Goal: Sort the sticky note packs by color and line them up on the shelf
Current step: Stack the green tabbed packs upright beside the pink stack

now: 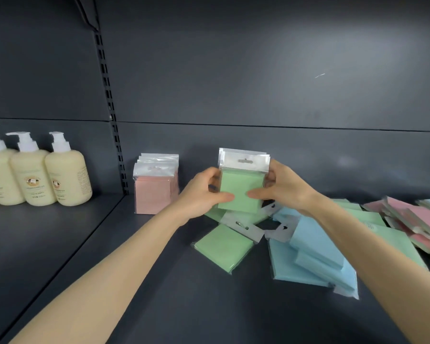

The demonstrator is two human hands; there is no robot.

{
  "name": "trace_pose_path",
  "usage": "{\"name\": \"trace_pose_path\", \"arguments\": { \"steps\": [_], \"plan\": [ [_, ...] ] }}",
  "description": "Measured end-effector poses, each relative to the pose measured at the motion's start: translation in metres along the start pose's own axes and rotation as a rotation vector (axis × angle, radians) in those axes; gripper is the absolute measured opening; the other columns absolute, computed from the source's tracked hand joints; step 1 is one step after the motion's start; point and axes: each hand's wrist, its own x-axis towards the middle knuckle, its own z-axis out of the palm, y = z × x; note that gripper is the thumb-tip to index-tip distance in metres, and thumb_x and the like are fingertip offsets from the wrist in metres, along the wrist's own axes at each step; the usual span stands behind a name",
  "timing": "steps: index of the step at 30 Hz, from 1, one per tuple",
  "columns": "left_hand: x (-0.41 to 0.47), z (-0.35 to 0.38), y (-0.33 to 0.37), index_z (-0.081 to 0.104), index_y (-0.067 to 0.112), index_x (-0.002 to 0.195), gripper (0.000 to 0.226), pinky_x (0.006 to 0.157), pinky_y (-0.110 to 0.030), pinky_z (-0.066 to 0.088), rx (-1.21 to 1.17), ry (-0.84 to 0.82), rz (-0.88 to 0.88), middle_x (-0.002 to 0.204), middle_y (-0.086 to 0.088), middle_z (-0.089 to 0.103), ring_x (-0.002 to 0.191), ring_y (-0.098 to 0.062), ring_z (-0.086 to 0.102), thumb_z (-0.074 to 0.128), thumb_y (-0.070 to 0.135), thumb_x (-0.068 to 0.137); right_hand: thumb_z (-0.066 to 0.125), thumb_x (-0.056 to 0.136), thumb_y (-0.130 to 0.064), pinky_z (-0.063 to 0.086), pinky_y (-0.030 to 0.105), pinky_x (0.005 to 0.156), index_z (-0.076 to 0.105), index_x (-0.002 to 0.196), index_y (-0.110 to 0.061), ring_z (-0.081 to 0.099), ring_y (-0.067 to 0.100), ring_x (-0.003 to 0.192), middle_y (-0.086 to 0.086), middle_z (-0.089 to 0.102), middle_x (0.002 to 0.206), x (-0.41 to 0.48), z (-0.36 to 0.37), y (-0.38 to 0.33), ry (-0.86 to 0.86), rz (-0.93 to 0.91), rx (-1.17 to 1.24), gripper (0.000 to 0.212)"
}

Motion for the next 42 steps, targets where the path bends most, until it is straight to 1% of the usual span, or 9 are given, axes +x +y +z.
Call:
{"name": "trace_pose_path", "arguments": {
  "steps": [5,15,18,24,29,32,35,39,42],
  "plan": [
    [0.025,0.005,-0.011,0.048,0.02,0.122,0.044,0.084,-0.035,0.053,0.209,-0.009,0.012,0.107,0.003,0.063,0.095,-0.016,0.063,0.069,0.025,0.083,0.08,0.068,-0.006,0.053,0.043,0.09,0.055,0.119,-0.022,0.067,0.022,0.095,-0.002,0.07,0.104,0.028,0.005,0.017,0.103,0.018,-0.145,0.06],
    [0.056,0.015,-0.032,0.041,0.013,0.131,0.073,0.092,-0.03,0.043,0.485,-0.268,-0.193,0.125,0.0,0.053,0.114,-0.019,0.053,0.068,0.053,0.077,0.08,0.07,-0.007,0.05,0.026,0.08,0.052,0.125,-0.016,0.061,0.017,0.084,0.0,0.066,0.104,0.063,-0.012,0.041,0.152,0.038,-0.261,0.062],
    [0.064,0.016,-0.035,0.054,0.016,0.118,0.059,0.093,-0.029,0.047,0.408,-0.306,-0.229,0.12,0.003,0.061,0.106,-0.015,0.058,0.076,0.048,0.072,0.079,0.069,-0.006,0.051,0.027,0.078,0.053,0.123,-0.018,0.061,0.016,0.082,0.0,0.067,0.101,0.068,-0.013,0.048,0.132,0.035,-0.247,0.061],
    [0.054,0.001,-0.035,0.051,0.014,0.127,0.066,0.093,-0.023,0.046,0.334,-0.352,-0.268,0.116,0.005,0.053,0.107,-0.012,0.055,0.081,0.034,0.071,0.077,0.07,-0.002,0.058,0.036,0.078,0.054,0.122,-0.019,0.066,0.023,0.084,0.006,0.068,0.099,0.074,-0.007,0.052,0.044,0.03,-0.147,0.06],
    [0.035,-0.014,-0.032,0.046,0.016,0.131,0.072,0.077,-0.02,0.049,0.295,-0.414,-0.337,0.114,0.004,0.056,0.093,-0.009,0.06,0.083,0.026,0.07,0.074,0.074,0.004,0.059,0.044,0.078,0.054,0.122,-0.018,0.067,0.028,0.096,0.012,0.066,0.108,0.077,0.0,0.053,-0.075,0.05,-0.014,0.057],
    [0.027,-0.018,-0.027,0.035,0.019,0.14,0.083,0.088,-0.024,0.049,0.388,-0.388,-0.311,0.123,0.006,0.05,0.106,-0.011,0.058,0.079,0.038,0.072,0.074,0.074,0.003,0.059,0.043,0.077,0.053,0.122,-0.018,0.067,0.027,0.096,0.011,0.066,0.108,0.082,0.008,0.051,-0.092,0.048,-0.029,0.056],
    [0.019,-0.014,-0.021,0.043,0.022,0.132,0.08,0.094,-0.025,0.046,0.498,-0.373,-0.253,0.124,0.009,0.048,0.108,-0.008,0.053,0.073,0.06,0.068,0.074,0.074,0.001,0.059,0.041,0.076,0.054,0.121,-0.017,0.067,0.025,0.095,0.011,0.066,0.107,0.086,0.017,0.051,-0.078,0.078,-0.03,0.055],
    [0.023,-0.015,-0.02,0.055,0.02,0.121,0.071,0.082,-0.023,0.048,0.559,-0.444,-0.214,0.112,0.009,0.056,0.097,-0.009,0.057,0.076,0.059,0.065,0.078,0.073,-0.009,0.057,0.035,0.081,0.053,0.12,-0.012,0.065,0.02,0.09,0.004,0.067,0.101,0.091,0.024,0.043,-0.029,0.091,-0.189,0.053],
    [0.027,-0.018,-0.021,0.057,0.02,0.116,0.063,0.068,-0.02,0.047,0.511,-0.432,-0.202,0.117,0.006,0.056,0.087,-0.007,0.057,0.078,0.052,0.067,0.08,0.071,-0.013,0.057,0.031,0.072,0.044,0.112,-0.009,0.063,0.019,0.086,0.001,0.061,0.093,0.091,0.031,0.039,0.031,0.145,-0.232,0.055]
  ]
}}
